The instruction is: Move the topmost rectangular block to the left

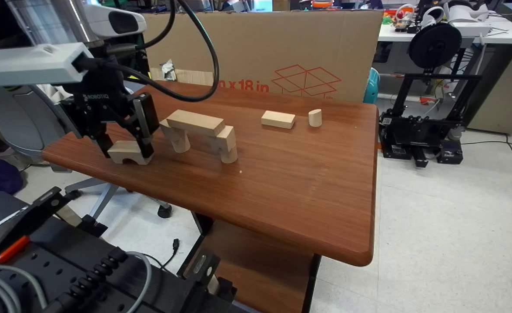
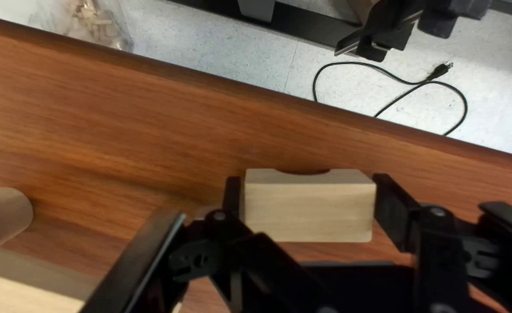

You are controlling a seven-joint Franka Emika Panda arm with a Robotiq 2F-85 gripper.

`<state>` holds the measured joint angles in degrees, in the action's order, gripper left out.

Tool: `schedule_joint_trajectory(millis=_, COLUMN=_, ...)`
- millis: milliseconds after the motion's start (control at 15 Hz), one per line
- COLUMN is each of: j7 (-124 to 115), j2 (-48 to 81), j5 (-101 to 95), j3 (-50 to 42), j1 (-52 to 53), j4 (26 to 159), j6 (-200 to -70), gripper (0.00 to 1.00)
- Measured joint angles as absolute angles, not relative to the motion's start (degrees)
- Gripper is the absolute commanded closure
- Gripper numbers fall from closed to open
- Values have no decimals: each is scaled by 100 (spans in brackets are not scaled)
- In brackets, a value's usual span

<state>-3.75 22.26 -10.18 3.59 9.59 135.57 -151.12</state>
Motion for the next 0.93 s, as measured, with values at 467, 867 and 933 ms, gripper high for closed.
schedule_joint_trajectory(millis=467, j7=-415, j2=1860, j5=-1015, j3=345, j1=1016, j4=13793, j6=-15571, gripper=0)
schedule_joint_trajectory(millis=867, j7=-327, j2=112, j5=-290, j3=457, j1=808, j4=14475, j6=-15128, gripper=0)
schedule_joint_trajectory(millis=933, j7=-324, j2=-119, j5=-272, j3=457, j1=771, j4=14546, j6=-15019, gripper=0)
